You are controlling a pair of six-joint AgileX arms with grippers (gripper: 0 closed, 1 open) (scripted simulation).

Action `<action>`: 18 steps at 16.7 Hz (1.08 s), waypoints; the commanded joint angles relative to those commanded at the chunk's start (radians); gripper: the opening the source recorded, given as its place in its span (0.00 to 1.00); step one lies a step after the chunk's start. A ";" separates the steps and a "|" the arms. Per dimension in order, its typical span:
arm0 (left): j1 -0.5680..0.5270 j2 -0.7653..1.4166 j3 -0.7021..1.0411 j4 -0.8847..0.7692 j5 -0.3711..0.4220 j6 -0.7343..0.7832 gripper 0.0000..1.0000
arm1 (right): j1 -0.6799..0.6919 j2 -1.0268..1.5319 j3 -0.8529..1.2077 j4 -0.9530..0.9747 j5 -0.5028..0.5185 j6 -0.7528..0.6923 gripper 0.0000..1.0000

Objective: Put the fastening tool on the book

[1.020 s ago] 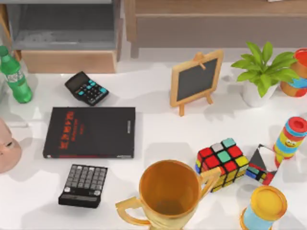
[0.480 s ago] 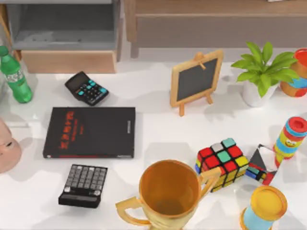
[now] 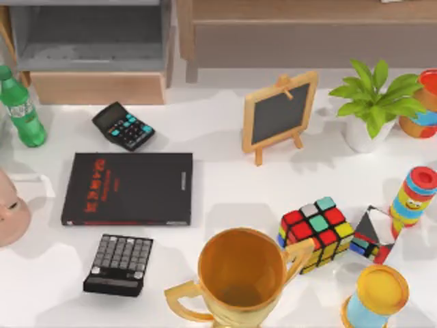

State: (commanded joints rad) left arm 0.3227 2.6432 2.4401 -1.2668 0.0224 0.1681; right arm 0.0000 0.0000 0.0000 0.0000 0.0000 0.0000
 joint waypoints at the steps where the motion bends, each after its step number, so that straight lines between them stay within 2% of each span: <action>1: -0.001 0.004 0.000 0.001 0.000 -0.001 1.00 | 0.000 0.000 0.000 0.000 0.000 0.000 1.00; 4: -0.001 0.004 0.000 0.001 0.000 -0.001 1.00 | 0.000 0.000 0.000 0.000 0.000 0.000 1.00; 17: -0.001 0.004 0.000 0.001 0.000 -0.001 0.02 | 0.000 0.000 0.000 0.000 0.000 0.000 1.00; 18: -0.001 0.004 0.000 0.001 0.000 -0.001 0.00 | 0.000 0.000 0.000 0.000 0.000 0.000 1.00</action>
State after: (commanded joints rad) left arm 0.3215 2.6467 2.4403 -1.2656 0.0220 0.1671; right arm 0.0000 0.0000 0.0000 0.0000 0.0000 0.0000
